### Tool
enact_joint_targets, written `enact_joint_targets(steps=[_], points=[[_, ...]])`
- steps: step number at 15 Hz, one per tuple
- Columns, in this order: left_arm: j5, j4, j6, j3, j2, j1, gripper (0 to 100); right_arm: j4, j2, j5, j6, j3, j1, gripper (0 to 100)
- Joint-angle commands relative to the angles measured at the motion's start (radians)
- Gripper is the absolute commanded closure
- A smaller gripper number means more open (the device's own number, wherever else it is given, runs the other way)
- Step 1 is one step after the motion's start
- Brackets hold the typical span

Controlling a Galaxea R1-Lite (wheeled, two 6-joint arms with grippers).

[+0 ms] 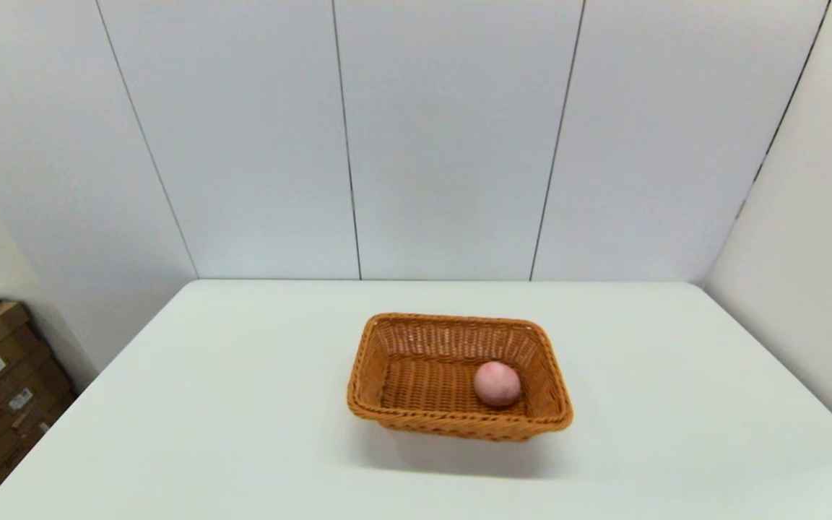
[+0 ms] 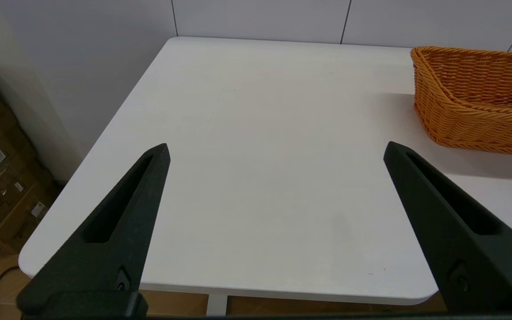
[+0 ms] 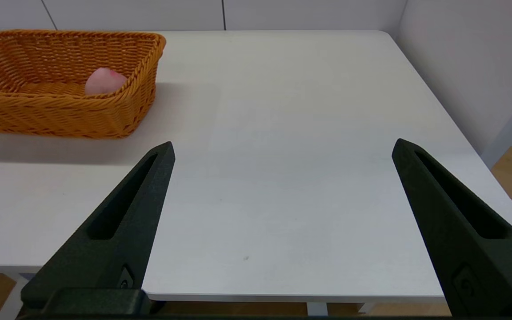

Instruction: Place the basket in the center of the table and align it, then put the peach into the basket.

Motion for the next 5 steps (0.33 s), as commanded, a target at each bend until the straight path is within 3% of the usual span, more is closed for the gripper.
enact_joint_targets(steps=[1,5], points=[[0.001,0.001,-0.001,0.0,0.001,0.0,0,-0.001,-0.001,0.003,0.004,-0.003,0.001,0],[0.001,0.001,-0.001,0.0,0.001,0.0,0,-0.001,-0.001,0.001,0.004,-0.003,0.001,0]])
